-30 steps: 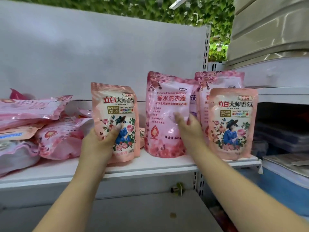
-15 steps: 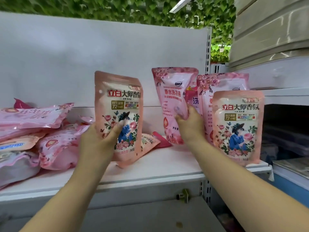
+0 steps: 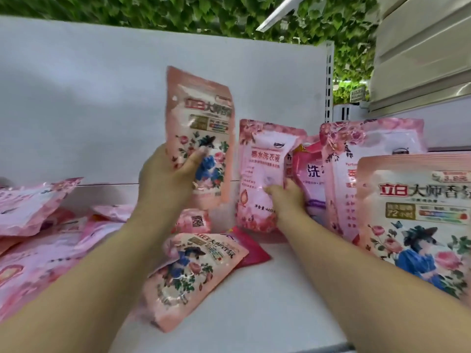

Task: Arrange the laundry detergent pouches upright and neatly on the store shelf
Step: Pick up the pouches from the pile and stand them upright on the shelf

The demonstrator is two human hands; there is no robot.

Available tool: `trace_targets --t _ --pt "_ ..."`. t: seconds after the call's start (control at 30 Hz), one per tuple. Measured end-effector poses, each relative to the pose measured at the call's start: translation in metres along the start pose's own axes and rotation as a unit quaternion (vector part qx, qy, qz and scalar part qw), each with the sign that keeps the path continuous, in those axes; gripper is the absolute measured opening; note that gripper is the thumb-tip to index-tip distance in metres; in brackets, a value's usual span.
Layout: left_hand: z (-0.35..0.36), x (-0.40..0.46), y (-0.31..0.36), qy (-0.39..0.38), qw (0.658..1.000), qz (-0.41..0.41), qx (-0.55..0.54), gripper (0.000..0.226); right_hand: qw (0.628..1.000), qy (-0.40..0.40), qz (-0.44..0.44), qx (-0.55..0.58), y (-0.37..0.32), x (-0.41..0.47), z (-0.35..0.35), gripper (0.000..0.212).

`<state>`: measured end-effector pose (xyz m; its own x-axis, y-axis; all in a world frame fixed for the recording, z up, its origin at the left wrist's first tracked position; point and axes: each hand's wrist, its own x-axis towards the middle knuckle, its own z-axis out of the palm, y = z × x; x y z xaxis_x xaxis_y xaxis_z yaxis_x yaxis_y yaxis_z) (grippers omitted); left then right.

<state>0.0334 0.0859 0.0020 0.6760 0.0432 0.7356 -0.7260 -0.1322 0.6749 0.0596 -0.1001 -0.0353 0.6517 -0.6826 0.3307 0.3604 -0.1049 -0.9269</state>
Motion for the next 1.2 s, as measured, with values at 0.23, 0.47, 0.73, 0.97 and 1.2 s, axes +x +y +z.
trace_targets --t 0.23,0.47,0.73,0.97,1.2 --pt "-0.011 0.005 -0.01 0.042 0.997 -0.027 -0.067 0.014 0.986 -0.139 0.075 -0.047 0.006 0.011 0.013 0.034" --pt "-0.014 0.002 -0.009 0.054 0.989 -0.077 -0.114 0.013 0.945 -0.176 0.132 -0.242 0.02 0.012 0.008 0.091" --pt "-0.013 0.001 -0.009 0.054 0.985 -0.094 -0.133 0.013 0.976 -0.156 0.086 -0.122 0.023 0.008 0.001 0.041" --pt "-0.013 0.002 -0.009 0.051 0.983 -0.102 -0.144 0.014 0.974 -0.153 0.058 -0.157 0.02 0.002 0.012 0.031" --pt "-0.012 0.002 -0.011 0.045 0.986 -0.101 -0.123 0.013 0.929 -0.15 0.114 -0.32 0.015 0.0 0.011 0.061"
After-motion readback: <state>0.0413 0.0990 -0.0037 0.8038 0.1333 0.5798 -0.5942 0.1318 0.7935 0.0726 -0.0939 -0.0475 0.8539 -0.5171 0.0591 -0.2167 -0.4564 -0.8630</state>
